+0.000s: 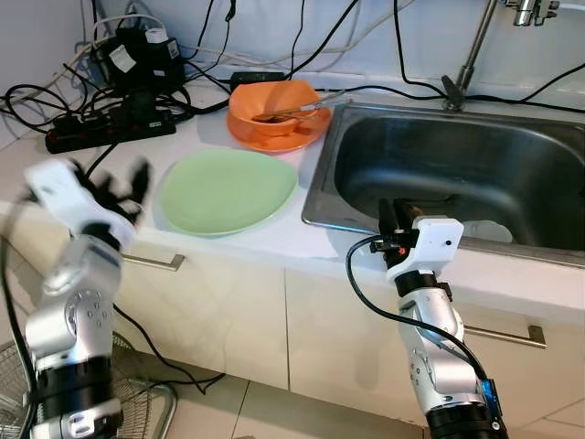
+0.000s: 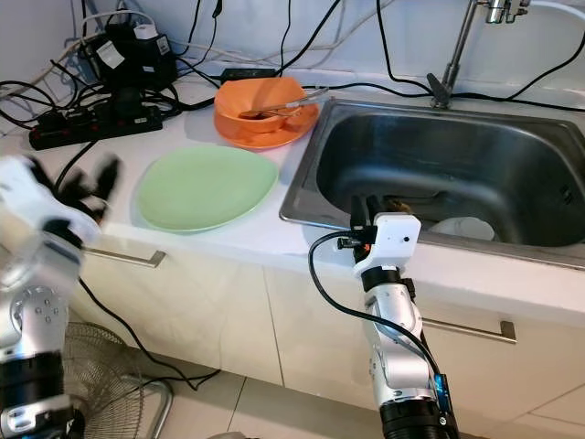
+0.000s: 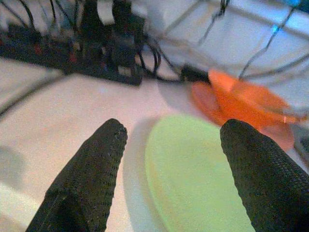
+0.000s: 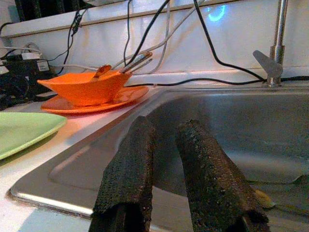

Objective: Kitchen organization

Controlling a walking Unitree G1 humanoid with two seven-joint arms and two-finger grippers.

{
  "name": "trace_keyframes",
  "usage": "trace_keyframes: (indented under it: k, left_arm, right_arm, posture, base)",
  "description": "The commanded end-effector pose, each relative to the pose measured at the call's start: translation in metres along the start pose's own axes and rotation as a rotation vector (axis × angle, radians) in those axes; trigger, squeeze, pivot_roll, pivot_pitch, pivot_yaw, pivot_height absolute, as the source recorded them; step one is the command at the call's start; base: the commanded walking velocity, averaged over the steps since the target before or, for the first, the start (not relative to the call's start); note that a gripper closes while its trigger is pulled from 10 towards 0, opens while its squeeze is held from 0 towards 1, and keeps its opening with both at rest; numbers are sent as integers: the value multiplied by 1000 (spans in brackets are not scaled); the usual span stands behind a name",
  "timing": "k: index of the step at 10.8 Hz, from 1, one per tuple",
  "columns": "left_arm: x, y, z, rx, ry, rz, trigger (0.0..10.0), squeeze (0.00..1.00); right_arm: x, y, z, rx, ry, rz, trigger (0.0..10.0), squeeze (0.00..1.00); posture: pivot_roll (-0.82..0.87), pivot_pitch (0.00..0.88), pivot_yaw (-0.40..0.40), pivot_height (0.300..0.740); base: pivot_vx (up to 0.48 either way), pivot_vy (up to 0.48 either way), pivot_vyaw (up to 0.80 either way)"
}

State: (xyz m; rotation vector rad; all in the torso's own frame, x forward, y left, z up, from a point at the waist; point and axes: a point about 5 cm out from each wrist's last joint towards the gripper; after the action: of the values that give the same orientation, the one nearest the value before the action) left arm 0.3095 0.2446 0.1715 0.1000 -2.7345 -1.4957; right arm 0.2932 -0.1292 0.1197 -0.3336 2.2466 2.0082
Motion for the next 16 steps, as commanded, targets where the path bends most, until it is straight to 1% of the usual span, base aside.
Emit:
trace_keyframes:
  k: [1, 2, 5, 6, 8, 9, 11, 12, 13, 14, 16]
  left_arm:
    - [1, -3, -3, -1, -23, 50, 10000, 0]
    - [1, -8, -3, 27, 10, 89, 10000, 0]
    - [2, -8, 4, 85, 97, 111, 10000, 0]
    - [2, -8, 5, 100, 111, 117, 10000, 0]
    - [2, -9, 4, 198, 125, 140, 10000, 0]
    - [0, -13, 0, 288, 109, 171, 10000, 0]
    - [-4, -13, -7, 360, 76, 207, 10000, 0]
    - [-5, -13, -8, 377, 73, 222, 10000, 0]
    - [-5, -16, -8, 395, 89, 260, 10000, 0]
    - [-4, -16, -8, 388, 100, 277, 10000, 0]
    - [-2, -13, -5, 374, 131, 274, 10000, 0]
  right_arm:
    - [-2, -3, 3, -2, 16, 19, 10000, 0]
    - [-2, -3, 3, -2, 13, 20, 10000, 0]
    - [-1, -3, 2, -1, 9, 23, 10000, 0]
    - [-1, -3, 2, -1, 8, 22, 10000, 0]
    - [-1, -3, 2, -1, 8, 22, 10000, 0]
    - [-2, -2, 2, 1, 9, 20, 10000, 0]
    - [-3, -2, 1, 2, 6, 20, 10000, 0]
    - [-2, -3, 1, 3, 5, 21, 10000, 0]
    - [-2, -3, 2, 0, 7, 21, 10000, 0]
    - [-3, -3, 2, -1, 8, 21, 10000, 0]
    - [-3, -3, 2, -1, 6, 20, 10000, 0]
  posture:
    - [85, 6, 65, 740]
    - [84, 9, 68, 740]
    - [83, 13, 73, 740]
    - [85, 11, 72, 740]
    - [85, 13, 71, 740]
    - [81, 14, 71, 740]
    - [81, 12, 75, 740]
    - [81, 10, 78, 740]
    - [81, 7, 82, 740]
    - [82, 3, 84, 740]
    - [82, 1, 86, 740]
  base:
    - [0, 0, 0]
    - [0, 0, 0]
    - [0, 0, 0]
    - [0, 0, 0]
    - [0, 0, 0]
    - [0, 0, 0]
    - [0, 0, 0]
    - [0, 0, 0]
    - [0, 0, 0]
    - [0, 0, 0]
    - [0, 0, 0]
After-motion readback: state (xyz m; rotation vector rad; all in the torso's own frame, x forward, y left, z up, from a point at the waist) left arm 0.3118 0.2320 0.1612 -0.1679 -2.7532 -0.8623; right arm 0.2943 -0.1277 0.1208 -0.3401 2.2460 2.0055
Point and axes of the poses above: a point about 5 cm out from each wrist's last joint towards the gripper, its own x axis pointing back from the gripper into the wrist, its own y axis along the axis of the wrist's last joint, z = x × y, and after that the axes turned 12 degrees about x, right-handed
